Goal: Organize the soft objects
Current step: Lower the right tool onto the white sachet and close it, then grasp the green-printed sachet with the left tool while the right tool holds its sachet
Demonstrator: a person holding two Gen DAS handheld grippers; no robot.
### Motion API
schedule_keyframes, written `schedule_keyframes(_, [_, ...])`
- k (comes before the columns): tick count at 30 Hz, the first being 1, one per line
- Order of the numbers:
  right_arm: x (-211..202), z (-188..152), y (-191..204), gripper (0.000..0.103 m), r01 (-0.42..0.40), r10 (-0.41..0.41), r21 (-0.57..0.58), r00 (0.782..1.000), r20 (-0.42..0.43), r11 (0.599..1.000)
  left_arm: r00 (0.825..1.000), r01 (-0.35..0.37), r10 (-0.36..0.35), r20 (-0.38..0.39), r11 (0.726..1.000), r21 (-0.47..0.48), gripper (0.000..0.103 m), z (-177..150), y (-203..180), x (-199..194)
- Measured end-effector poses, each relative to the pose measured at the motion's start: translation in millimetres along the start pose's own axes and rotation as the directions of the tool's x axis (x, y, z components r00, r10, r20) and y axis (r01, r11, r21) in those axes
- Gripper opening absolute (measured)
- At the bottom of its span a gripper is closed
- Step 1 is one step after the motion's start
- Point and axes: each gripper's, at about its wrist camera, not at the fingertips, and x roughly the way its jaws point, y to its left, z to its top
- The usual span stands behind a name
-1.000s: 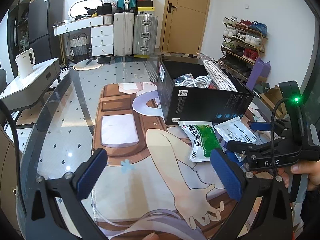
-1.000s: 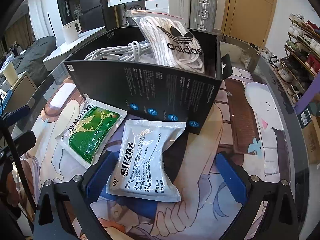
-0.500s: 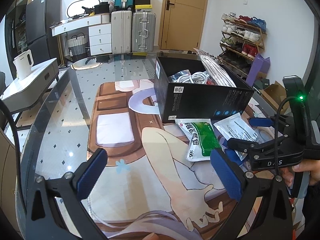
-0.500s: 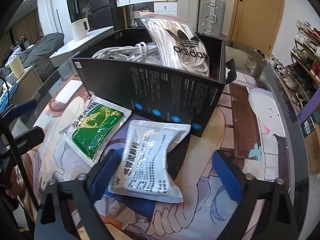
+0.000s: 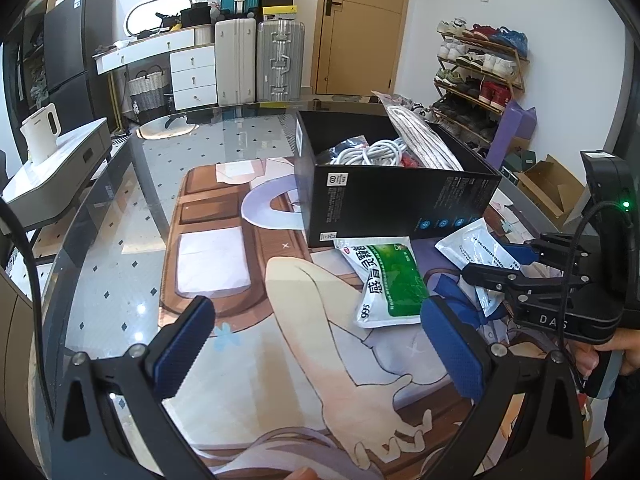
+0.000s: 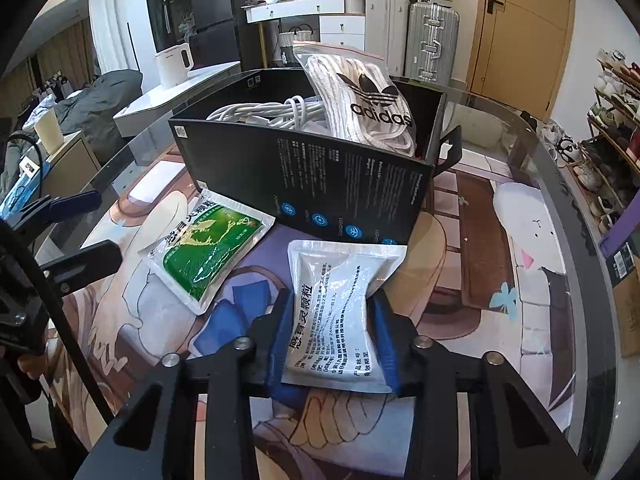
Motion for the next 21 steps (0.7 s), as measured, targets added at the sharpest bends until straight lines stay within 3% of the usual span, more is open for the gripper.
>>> schedule_keyframes(11, [-12.8, -16.4, -16.1, 0.031, -0.102, 0.099, 0.065, 0.994, 0.041, 0.993, 1.000, 0.015, -0.014, -0.027, 0.999, 0.036, 0.103, 3.6, -15.2, 5.3])
schedule_keyframes(21, [-21.5, -23.3, -24.1, 0.031, -0.117, 0.111, 0.088, 0.992, 0.067, 0.989, 0.995, 0.024, -0.020, -0.095, 0.999, 0.046, 0.103, 13.4, -30.8, 30.5])
